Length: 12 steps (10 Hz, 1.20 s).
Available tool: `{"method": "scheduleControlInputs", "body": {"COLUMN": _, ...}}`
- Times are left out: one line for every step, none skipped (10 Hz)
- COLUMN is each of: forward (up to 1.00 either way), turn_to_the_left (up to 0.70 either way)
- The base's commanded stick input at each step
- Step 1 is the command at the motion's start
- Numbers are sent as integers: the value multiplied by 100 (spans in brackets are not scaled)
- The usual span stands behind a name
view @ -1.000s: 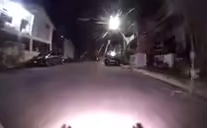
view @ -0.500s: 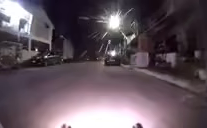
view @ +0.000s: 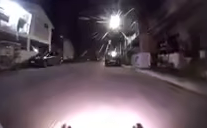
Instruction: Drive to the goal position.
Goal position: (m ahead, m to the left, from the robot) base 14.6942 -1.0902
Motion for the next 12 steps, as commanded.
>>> {"method": "scheduleControlInputs", "body": {"forward": 60, "turn_to_the_left": 0}}
{"method": "scheduleControlInputs", "body": {"forward": 60, "turn_to_the_left": 0}}
{"method": "scheduleControlInputs", "body": {"forward": 60, "turn_to_the_left": 0}}
{"method": "scheduleControlInputs", "body": {"forward": 60, "turn_to_the_left": 0}}
{"method": "scheduleControlInputs", "body": {"forward": 60, "turn_to_the_left": 0}}
{"method": "scheduleControlInputs", "body": {"forward": 60, "turn_to_the_left": 0}}
{"method": "scheduleControlInputs", "body": {"forward": 60, "turn_to_the_left": 0}}
{"method": "scheduleControlInputs", "body": {"forward": 60, "turn_to_the_left": 0}}
{"method": "scheduleControlInputs", "body": {"forward": 60, "turn_to_the_left": 0}}
{"method": "scheduleControlInputs", "body": {"forward": 60, "turn_to_the_left": 0}}
{"method": "scheduleControlInputs", "body": {"forward": 60, "turn_to_the_left": 0}}
{"method": "scheduleControlInputs", "body": {"forward": 60, "turn_to_the_left": 0}}
